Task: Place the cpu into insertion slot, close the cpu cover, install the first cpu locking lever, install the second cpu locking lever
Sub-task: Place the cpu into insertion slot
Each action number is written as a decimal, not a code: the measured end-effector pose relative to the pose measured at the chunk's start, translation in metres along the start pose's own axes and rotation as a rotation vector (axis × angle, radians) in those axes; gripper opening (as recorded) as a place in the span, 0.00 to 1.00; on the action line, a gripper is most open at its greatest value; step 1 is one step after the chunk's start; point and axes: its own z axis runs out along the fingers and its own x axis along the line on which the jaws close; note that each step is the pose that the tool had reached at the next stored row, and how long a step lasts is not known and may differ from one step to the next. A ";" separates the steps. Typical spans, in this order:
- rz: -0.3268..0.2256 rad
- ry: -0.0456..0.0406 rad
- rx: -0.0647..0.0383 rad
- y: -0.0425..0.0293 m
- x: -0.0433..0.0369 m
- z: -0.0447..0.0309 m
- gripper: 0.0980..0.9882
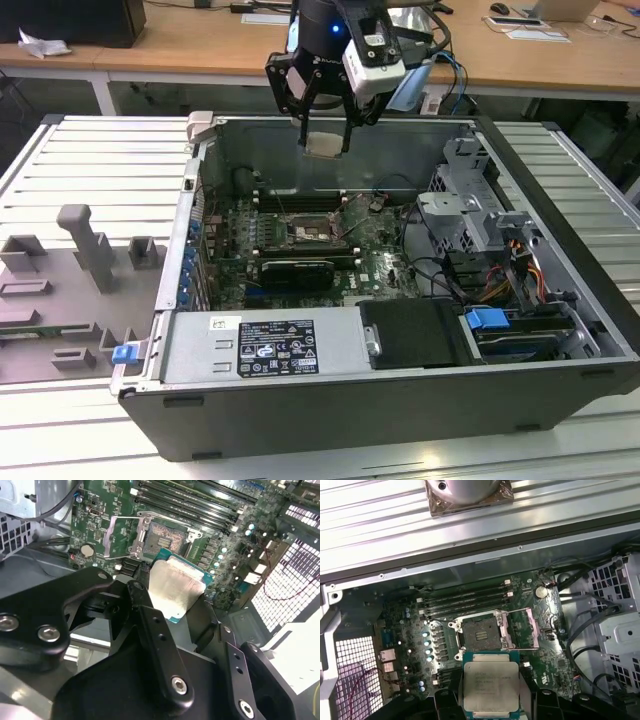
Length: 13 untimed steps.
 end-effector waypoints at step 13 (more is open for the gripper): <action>0.148 -0.0136 -0.001 -0.0001 -0.0001 0.0009 0.49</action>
